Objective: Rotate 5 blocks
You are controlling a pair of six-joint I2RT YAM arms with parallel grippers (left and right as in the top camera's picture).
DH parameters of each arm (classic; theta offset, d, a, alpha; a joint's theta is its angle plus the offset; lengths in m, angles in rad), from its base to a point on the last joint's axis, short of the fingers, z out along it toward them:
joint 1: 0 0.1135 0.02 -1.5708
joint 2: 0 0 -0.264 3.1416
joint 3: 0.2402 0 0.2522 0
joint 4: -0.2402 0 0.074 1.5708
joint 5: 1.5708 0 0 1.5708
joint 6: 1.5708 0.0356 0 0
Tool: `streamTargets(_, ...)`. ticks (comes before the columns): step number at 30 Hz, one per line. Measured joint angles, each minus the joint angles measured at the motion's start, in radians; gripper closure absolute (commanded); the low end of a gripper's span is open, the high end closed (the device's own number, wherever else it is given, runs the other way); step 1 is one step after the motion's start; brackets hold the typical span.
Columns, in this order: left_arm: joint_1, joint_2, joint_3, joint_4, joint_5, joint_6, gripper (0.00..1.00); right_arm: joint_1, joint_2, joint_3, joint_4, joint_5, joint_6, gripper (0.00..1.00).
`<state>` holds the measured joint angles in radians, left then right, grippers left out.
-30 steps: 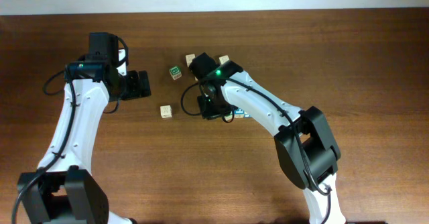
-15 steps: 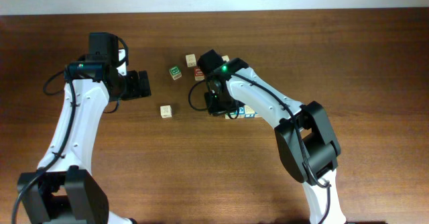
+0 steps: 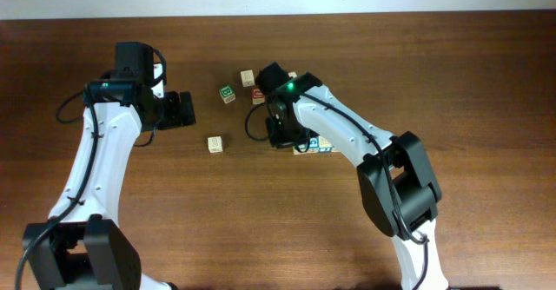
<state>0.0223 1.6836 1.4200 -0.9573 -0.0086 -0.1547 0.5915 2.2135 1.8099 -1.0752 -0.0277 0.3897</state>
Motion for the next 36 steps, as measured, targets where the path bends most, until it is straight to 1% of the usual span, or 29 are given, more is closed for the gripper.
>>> streamTargets(4,0.0,0.0,0.0,0.0,0.0,0.0,0.01,0.0,0.0,0.104,-0.061,0.0,0.0,0.81)
streamTargets(8,0.0,0.0,0.0,0.0,0.0,0.0,0.01,0.0,0.0,0.167,-0.07,-0.013,-0.001,0.77)
streamTargets(10,0.0,0.0,0.0,0.0,0.0,0.0,0.01,0.0,0.0,0.174,-0.05,-0.032,0.002,0.76)
streamTargets(13,0.0,0.0,0.0,0.0,0.0,0.0,0.01,0.002,0.0,0.174,0.004,-0.097,0.003,0.71)
streamTargets(19,0.0,0.0,0.0,0.0,0.0,0.0,0.01,0.018,0.0,0.174,0.066,-0.129,0.031,0.7)
streamTargets(27,0.0,0.0,0.0,0.0,0.0,0.0,0.01,0.019,0.0,0.174,0.067,-0.128,0.052,0.7)
streamTargets(33,0.0,0.0,0.0,0.002,0.0,0.0,0.01,0.035,0.0,0.174,0.095,-0.129,0.074,0.67)
streamTargets(36,0.0,0.0,0.0,0.03,0.0,0.0,0.01,0.058,0.0,0.174,0.123,-0.129,0.087,0.66)
